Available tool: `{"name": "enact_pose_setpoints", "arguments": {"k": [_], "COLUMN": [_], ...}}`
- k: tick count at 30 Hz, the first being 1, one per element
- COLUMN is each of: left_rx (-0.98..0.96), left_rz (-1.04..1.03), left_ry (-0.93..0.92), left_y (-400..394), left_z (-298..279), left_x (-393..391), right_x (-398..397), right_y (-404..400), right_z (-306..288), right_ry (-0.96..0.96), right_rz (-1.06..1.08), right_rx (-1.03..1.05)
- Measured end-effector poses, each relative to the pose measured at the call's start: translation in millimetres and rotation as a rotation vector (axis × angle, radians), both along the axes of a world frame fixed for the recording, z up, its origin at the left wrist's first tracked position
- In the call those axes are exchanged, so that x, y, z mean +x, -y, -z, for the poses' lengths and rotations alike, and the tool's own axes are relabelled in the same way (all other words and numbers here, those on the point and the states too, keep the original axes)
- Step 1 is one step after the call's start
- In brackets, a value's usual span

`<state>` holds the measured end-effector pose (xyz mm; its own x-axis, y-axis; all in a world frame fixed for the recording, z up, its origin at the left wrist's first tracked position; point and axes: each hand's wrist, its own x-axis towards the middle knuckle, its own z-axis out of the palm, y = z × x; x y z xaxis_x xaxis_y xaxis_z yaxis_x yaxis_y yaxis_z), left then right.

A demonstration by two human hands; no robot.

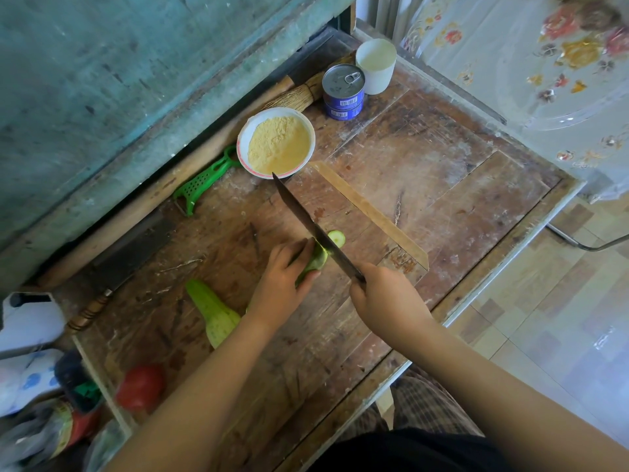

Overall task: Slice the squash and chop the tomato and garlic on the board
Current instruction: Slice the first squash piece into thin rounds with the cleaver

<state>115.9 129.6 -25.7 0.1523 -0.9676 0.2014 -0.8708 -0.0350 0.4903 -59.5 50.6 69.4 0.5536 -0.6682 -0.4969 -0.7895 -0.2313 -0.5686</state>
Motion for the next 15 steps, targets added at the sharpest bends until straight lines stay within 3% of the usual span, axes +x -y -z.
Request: {"name": "enact_pose_setpoints", "arguments": {"k": [15], "left_rx": [0.010], "left_rz": [-0.003], "left_ry": [0.037], "left_y": [0.0], "left_z": [-3.8], "left_x": [-0.3], "right_x": [0.7], "right_y": [-3.7], "right_z": [-3.2], "right_ry": [-0.006], "right_rz": [-0.059], "right_rx": [-0.074]}}
